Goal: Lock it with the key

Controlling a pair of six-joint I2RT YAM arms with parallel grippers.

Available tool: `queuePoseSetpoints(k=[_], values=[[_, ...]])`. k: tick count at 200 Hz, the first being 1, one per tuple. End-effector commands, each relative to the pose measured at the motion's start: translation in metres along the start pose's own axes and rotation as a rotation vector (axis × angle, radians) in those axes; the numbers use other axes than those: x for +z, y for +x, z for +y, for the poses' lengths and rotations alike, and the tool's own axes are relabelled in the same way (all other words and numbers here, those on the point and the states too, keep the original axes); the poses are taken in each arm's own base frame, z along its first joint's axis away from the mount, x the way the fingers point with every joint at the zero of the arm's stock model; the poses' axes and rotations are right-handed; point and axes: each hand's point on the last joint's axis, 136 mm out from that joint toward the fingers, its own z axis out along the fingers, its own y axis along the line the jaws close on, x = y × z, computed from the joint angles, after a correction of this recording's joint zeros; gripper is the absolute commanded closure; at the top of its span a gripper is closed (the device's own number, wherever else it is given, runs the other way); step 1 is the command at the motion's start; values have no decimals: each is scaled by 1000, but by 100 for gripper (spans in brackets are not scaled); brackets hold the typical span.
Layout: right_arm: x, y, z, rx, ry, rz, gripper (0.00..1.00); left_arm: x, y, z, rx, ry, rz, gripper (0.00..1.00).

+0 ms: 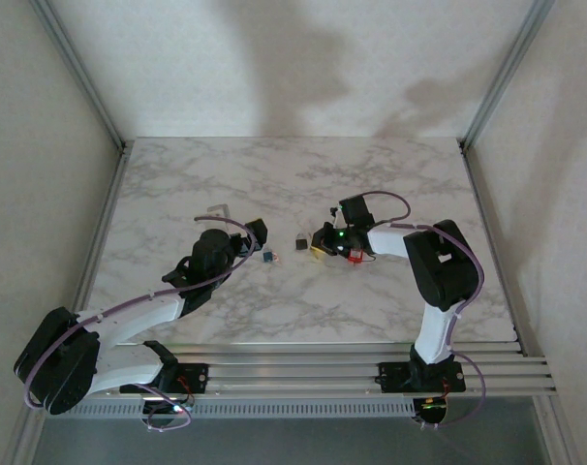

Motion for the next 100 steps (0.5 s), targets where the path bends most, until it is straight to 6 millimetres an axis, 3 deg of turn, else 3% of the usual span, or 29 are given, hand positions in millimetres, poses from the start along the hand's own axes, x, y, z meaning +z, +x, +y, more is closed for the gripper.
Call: queuePoseSetpoints(k=[1,69,100], values=[[1,-2,1,-27,21,-1,88,0,-1,-1,7,-1,-11,0],[-8,-6,11,-56,19,-8,78,0,-2,-1,8,0,-12,0],[-19,-9,22,-87,9,-16,65,0,-2,-1,9,-1,-11,0]])
